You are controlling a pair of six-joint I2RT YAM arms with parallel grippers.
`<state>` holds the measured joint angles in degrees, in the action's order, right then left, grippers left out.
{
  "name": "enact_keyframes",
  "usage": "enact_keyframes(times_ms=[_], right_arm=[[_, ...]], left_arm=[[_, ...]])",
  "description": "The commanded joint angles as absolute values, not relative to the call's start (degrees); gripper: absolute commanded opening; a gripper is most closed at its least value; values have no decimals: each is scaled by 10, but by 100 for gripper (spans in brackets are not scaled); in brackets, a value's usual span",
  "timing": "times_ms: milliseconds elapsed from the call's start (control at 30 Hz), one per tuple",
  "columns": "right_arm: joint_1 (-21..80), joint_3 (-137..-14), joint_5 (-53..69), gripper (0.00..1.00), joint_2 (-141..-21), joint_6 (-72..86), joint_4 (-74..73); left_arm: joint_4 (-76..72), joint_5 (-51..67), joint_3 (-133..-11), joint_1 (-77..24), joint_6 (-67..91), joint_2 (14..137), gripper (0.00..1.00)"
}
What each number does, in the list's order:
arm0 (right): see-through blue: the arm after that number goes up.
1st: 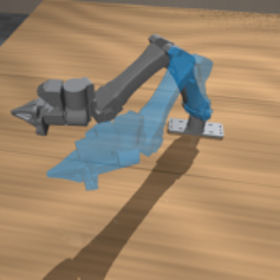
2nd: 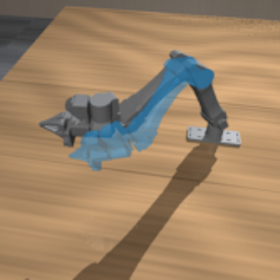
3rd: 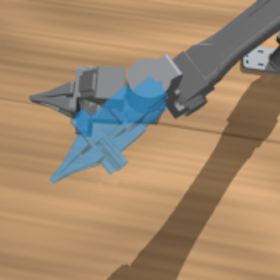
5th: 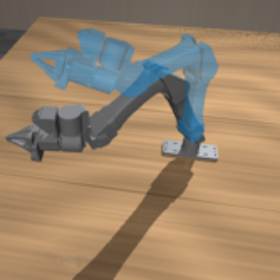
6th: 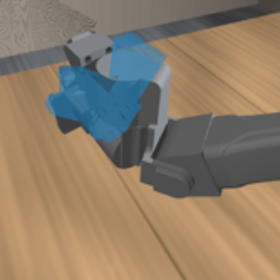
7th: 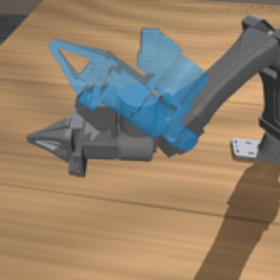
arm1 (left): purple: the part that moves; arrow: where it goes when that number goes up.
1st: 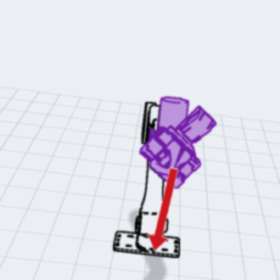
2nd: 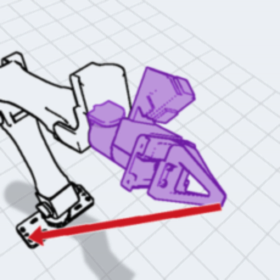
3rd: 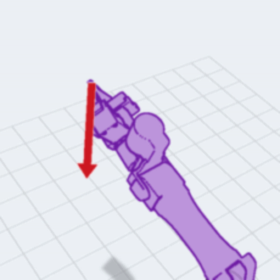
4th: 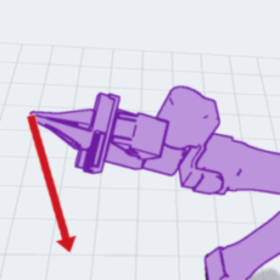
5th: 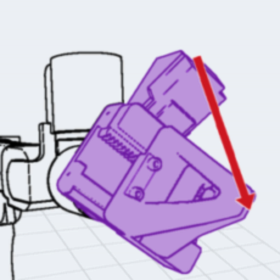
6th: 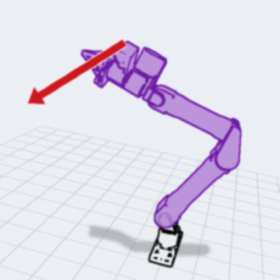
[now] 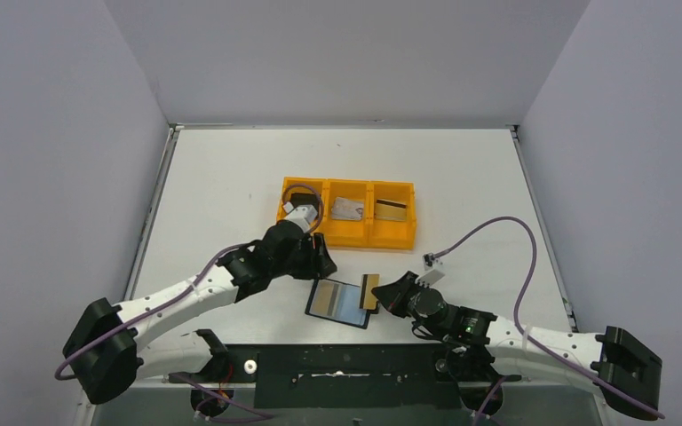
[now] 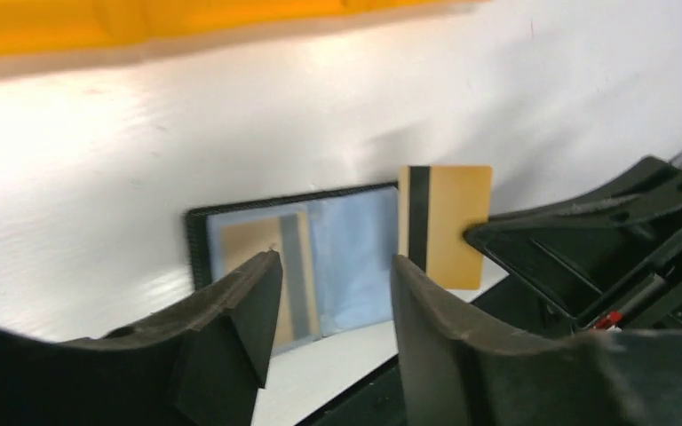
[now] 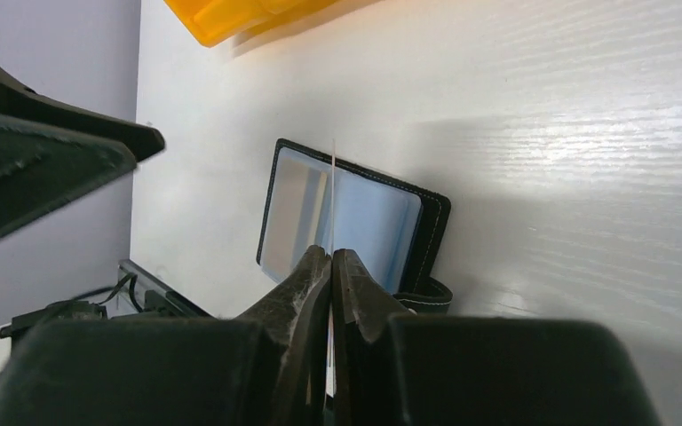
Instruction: Take the credit cards out of the card holder
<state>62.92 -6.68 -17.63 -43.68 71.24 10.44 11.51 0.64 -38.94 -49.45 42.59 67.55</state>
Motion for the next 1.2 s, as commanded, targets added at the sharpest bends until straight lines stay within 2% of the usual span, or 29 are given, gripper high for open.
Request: enact_keyframes(times_ms=[0,100,167,233,467,800,1033,1167], right_arm=[[626,-105,-223,0,-422,658,95],[625,-116,-233,0,-426,618,104],[625,-128,-239,0,-429,588,103],[625,-144,-245,0,-431,554,97],[626,-207,-282,0,-440,407,70],[626,-316,-372,0,-477,140,27],[612,-369,-437,0,-555,-101,24],[555,-378,-381,0,-601,-198,34]], left_arm=[[205,-27,-433,-433,369,620,55],[241,-78,-441,-401,347,584,74],[255,-116,-440,-387,334,562,82],[268,-145,-439,-374,322,540,86],[280,-240,-403,-362,312,470,88],[273,-265,-397,-362,302,408,89],[284,-263,-399,-372,302,402,89],[285,-275,-398,-382,299,405,90]])
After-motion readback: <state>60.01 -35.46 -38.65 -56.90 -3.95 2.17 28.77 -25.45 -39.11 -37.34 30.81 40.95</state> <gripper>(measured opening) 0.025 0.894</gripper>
